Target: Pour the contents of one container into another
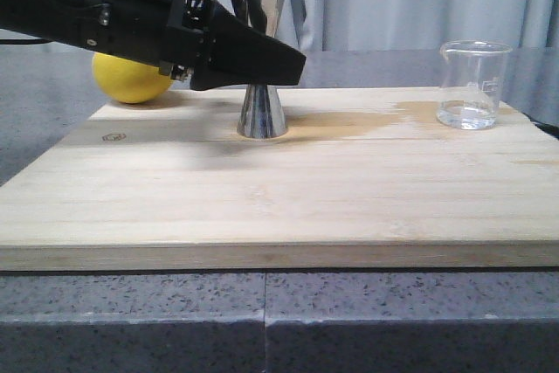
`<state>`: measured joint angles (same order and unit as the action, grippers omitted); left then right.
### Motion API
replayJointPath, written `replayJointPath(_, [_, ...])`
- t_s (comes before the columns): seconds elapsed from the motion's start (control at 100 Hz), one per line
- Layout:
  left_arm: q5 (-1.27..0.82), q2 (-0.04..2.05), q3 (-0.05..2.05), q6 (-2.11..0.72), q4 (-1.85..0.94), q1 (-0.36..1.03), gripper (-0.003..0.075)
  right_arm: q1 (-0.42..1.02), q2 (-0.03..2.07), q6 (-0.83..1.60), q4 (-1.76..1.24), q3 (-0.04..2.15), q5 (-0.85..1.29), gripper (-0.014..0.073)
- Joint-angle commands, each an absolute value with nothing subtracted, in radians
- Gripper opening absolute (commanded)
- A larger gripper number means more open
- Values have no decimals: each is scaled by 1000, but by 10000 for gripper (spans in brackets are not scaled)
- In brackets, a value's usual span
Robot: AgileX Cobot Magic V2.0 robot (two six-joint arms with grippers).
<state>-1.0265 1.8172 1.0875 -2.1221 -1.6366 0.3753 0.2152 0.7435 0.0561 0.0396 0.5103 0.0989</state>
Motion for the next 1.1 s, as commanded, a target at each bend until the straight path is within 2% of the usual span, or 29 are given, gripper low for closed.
replayJointPath(0.0, [-1047,1750,1114,-2079,-1655,370,539,216,737,63,52,548,17,533])
replayJointPath(0.32, [-931,1661,1114,-1908,-1475,370,539,216,737,63,52,548,17,533])
replayJointPath(0.51, [-896,1584,1114,-1703,-1280,369,539,216,737,63,52,548,17,532])
replayJointPath(0.84, [-807,1383,1114,-1121,-765,369,538,216,737,59,52,548,20,533])
replayJointPath(1.09, [-813,1190,1114,-466,-267,369,537,216,737,59,-35,551,53,533])
